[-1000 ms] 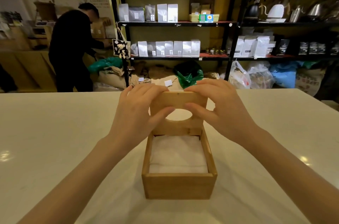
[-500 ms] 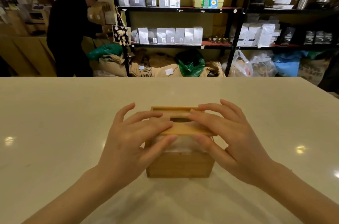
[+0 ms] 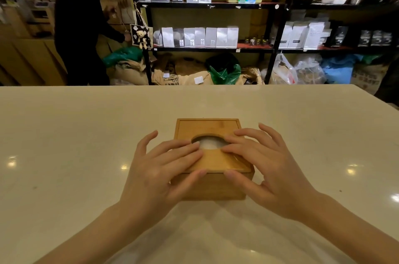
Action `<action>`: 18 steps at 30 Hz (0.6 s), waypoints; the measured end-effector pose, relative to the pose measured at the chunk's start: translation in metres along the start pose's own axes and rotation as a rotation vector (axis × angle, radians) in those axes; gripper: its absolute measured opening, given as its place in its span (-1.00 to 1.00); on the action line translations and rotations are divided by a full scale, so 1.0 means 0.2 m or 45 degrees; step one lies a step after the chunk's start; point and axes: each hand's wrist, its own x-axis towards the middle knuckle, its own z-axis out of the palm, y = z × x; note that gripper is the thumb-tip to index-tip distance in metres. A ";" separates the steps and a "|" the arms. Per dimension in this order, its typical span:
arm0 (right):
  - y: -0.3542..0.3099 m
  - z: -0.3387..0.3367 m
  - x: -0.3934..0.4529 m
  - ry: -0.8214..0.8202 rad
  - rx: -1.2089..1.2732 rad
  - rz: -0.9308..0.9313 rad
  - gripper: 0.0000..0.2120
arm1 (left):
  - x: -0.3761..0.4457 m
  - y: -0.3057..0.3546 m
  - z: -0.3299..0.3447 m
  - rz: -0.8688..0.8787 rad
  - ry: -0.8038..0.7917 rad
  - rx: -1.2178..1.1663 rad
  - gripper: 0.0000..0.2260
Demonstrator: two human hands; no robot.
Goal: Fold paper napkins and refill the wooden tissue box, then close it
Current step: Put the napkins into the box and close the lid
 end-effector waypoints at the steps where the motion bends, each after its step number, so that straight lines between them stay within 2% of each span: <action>1: 0.00 0.00 0.00 -0.006 -0.003 0.000 -0.63 | 0.00 0.00 0.00 0.002 -0.004 0.000 -0.67; 8: 0.01 -0.01 0.03 -0.035 0.039 0.015 -0.62 | 0.02 0.00 -0.01 -0.019 -0.025 -0.022 -0.68; 13: 0.02 -0.05 0.13 -0.023 0.107 0.075 -0.70 | 0.08 0.00 -0.03 -0.060 -0.024 -0.063 -0.68; 18: 0.03 -0.06 0.24 -0.195 0.123 0.187 -0.61 | 0.15 -0.01 -0.03 -0.105 -0.020 -0.073 -0.74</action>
